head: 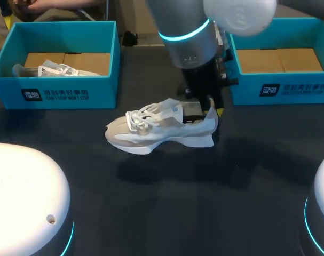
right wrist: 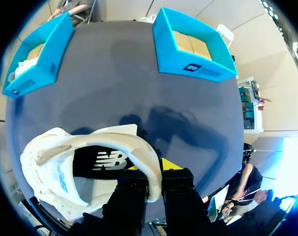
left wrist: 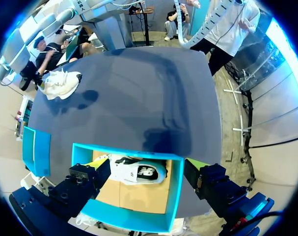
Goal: Take the shoe out of the shoebox, open the shoe tongue, remove and reinsert the insole, then place the shoe into the shoebox
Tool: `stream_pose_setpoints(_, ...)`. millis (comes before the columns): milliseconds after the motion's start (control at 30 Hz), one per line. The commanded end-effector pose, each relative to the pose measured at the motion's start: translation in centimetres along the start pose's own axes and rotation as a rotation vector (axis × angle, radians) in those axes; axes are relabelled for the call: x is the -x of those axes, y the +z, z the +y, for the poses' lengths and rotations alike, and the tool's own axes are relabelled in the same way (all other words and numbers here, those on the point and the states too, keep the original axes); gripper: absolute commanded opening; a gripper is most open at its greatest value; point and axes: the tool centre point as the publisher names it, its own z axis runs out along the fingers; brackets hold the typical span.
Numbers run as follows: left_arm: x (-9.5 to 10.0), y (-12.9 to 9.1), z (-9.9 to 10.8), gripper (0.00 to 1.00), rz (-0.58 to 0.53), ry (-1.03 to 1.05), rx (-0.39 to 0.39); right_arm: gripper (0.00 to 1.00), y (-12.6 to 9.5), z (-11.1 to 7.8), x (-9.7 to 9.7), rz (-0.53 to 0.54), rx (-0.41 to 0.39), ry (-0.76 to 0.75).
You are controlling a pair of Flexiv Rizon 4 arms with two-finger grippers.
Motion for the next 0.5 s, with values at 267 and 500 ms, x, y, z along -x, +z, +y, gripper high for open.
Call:
stream_pose_setpoints(267,0.0,-0.1,0.1,1.0,0.003,0.0,-0.002,0.0,5.2,0.0,-2.0,0.04,-0.003,0.05)
stream_pose_setpoints(500,0.0,-0.1,0.1,1.0,0.003,0.0,-0.002,0.0,8.0,0.0,-2.6,0.038,-0.003,0.056)
